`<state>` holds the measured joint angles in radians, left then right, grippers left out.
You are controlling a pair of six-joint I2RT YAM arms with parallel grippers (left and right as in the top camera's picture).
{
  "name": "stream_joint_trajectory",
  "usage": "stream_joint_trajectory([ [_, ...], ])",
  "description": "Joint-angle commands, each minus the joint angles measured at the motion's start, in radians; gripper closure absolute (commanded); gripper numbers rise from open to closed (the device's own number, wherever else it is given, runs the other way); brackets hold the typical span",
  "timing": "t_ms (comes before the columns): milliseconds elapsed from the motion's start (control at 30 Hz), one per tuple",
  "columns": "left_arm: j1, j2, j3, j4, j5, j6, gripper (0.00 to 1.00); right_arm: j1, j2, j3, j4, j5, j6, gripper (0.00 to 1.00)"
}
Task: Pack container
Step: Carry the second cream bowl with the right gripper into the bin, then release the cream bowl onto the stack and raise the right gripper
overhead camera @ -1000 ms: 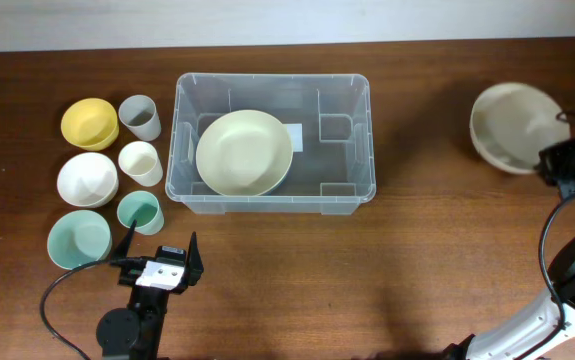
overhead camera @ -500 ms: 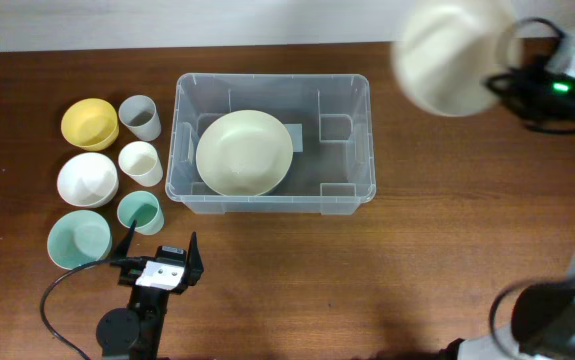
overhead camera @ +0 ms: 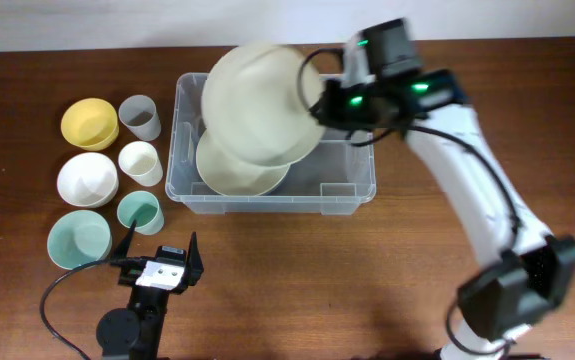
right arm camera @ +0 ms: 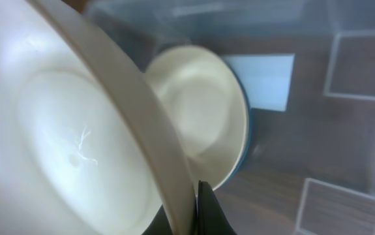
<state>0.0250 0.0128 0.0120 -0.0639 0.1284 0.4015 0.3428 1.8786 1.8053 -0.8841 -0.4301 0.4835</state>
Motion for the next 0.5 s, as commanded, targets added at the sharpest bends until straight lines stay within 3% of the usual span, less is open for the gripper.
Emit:
stream_joint_trajectory([
  [0, 0.005, -0.004, -0.003, -0.004, 0.014, 0.012, 0.0, 0.04, 0.072, 0.007, 0.024, 0.012, 0.031, 0.96],
  [467, 0.005, -0.004, -0.003, -0.004, 0.014, 0.012, 0.0, 0.081, 0.23, 0.005, 0.052, 0.024, 0.05, 0.96],
])
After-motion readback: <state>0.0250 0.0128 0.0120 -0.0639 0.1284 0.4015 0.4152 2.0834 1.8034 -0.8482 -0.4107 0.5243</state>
